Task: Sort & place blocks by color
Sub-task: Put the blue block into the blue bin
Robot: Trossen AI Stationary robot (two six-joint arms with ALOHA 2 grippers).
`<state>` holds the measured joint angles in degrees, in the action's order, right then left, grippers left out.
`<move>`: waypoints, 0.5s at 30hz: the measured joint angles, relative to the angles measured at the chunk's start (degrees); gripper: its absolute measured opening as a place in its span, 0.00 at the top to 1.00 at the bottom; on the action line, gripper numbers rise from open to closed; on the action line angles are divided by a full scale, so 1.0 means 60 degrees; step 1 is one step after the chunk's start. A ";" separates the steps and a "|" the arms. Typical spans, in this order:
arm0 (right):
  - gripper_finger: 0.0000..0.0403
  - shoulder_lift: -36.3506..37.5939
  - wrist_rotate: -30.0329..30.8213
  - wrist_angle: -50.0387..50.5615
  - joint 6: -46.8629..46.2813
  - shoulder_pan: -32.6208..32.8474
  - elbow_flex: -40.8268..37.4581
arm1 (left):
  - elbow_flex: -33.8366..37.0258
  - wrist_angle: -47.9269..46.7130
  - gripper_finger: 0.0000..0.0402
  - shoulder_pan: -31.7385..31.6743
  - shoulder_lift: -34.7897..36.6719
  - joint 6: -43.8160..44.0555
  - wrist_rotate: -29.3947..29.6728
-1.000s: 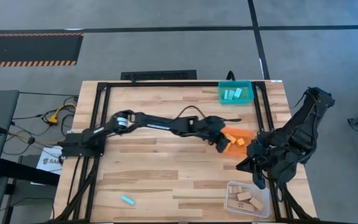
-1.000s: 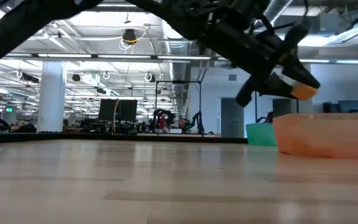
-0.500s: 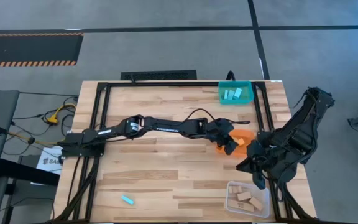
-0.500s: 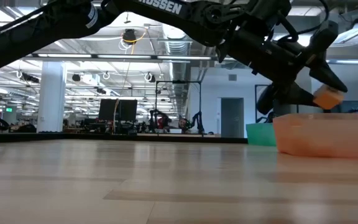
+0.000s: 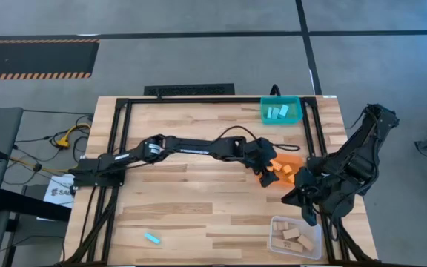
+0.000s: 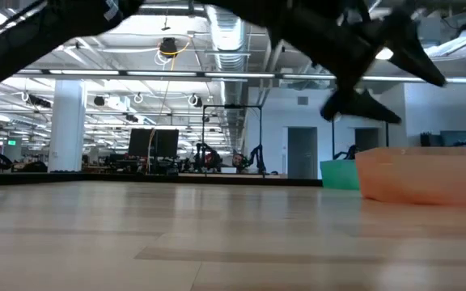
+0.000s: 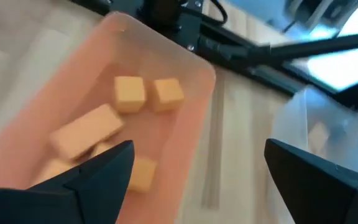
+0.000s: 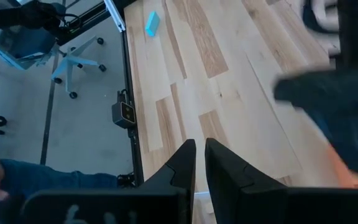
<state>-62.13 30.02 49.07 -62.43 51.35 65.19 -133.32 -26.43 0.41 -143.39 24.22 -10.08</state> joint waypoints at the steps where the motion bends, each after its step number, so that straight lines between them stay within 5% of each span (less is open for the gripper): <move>1: 0.85 -0.0004 0.0000 0.0002 0.0009 0.0000 0.0000 | -0.0007 -0.0523 0.14 0.0062 0.0233 -0.0351 0.0204; 15: 0.85 -0.0004 0.0004 -0.0517 0.0895 0.0000 0.0000 | 0.0003 -1.0046 0.16 0.1802 0.2104 -0.3076 0.1043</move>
<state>-62.15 30.04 45.96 -57.06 51.35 65.19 -133.30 -86.70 11.22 -130.76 5.76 -3.82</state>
